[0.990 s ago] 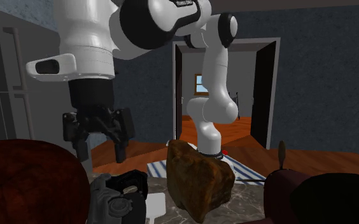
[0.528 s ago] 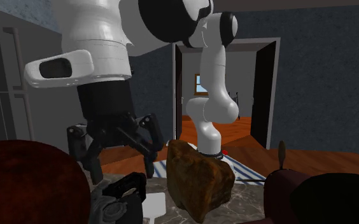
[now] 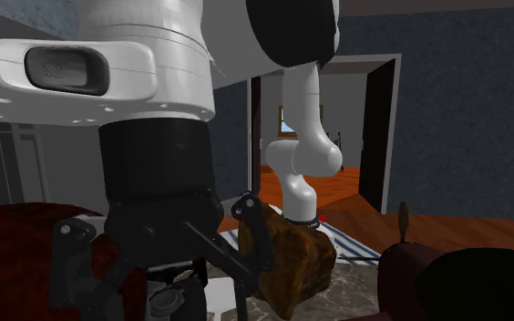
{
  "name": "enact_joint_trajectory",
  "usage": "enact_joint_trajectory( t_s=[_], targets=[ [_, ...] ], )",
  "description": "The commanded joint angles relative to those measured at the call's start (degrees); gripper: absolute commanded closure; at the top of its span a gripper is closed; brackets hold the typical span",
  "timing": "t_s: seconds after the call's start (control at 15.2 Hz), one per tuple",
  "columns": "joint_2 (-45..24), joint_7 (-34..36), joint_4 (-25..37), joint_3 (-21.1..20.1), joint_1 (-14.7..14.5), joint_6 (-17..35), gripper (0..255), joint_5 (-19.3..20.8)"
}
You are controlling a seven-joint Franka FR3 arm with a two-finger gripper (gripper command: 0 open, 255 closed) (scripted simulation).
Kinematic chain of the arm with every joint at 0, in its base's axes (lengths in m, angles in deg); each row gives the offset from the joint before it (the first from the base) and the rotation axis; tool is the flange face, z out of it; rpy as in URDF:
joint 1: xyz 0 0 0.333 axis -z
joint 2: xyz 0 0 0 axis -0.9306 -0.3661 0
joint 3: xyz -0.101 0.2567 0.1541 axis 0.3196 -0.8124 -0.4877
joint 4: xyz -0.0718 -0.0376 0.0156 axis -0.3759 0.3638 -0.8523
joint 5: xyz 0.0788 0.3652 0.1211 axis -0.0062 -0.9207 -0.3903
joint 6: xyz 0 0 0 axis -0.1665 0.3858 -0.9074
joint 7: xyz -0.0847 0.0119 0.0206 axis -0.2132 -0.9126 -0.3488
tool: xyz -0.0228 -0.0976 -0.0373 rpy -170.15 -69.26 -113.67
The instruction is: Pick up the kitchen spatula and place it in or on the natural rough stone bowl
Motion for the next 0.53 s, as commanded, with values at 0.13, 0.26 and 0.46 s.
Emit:
enact_joint_trajectory(
  t_s=[0.13,0.26,0.46],
  targets=[
    [-7.06,0.39,-3.31,0.20,0.01,2.31,0,0.13],
    [-7.88,0.50,-3.91,0.03,-0.09,3.73,0,0.27],
    [0.38,-0.76,-3.36,-0.74,-0.45,8.85,0,-0.25]
  ],
)
